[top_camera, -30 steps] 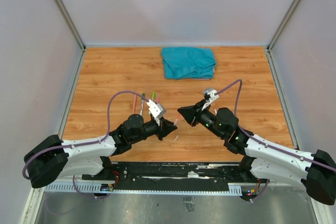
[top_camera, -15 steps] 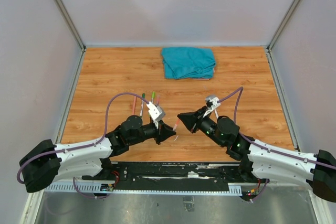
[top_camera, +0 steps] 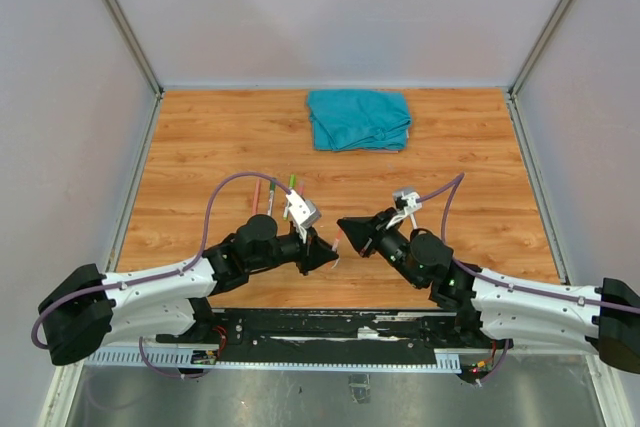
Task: Insert the pens into the pen caps
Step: Press the pen cap onto the pen.
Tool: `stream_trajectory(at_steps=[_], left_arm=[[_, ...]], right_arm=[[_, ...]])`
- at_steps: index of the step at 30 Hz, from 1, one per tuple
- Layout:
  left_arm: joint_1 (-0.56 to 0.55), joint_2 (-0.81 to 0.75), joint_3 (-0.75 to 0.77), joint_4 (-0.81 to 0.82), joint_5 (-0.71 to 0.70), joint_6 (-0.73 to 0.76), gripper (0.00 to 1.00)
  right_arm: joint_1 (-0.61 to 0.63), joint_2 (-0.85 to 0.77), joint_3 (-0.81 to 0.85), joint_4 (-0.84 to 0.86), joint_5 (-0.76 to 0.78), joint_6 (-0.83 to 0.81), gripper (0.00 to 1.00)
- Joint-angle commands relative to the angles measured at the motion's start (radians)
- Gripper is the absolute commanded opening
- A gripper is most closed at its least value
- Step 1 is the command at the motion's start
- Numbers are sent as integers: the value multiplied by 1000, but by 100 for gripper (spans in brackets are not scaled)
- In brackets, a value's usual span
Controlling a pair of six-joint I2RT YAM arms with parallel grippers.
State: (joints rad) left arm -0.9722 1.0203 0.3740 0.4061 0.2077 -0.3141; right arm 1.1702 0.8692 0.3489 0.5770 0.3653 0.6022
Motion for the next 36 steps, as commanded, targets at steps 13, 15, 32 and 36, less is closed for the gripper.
stream_trajectory(at_steps=[13,15,32,36], left_arm=[[20,57,105,497,-100,64,1],[20,87,93,505,-90,70,1],[20,225,80,550,-62,67,1],[20,222,81,542,-69,65,1]], right_arm=[[89,-90,109,-504,55,-167,1],[88,-104,142,-495,104,-205,1],[67,-191,303,-349,182,-497,49],[68,-276,240,-351,176,-503,54]])
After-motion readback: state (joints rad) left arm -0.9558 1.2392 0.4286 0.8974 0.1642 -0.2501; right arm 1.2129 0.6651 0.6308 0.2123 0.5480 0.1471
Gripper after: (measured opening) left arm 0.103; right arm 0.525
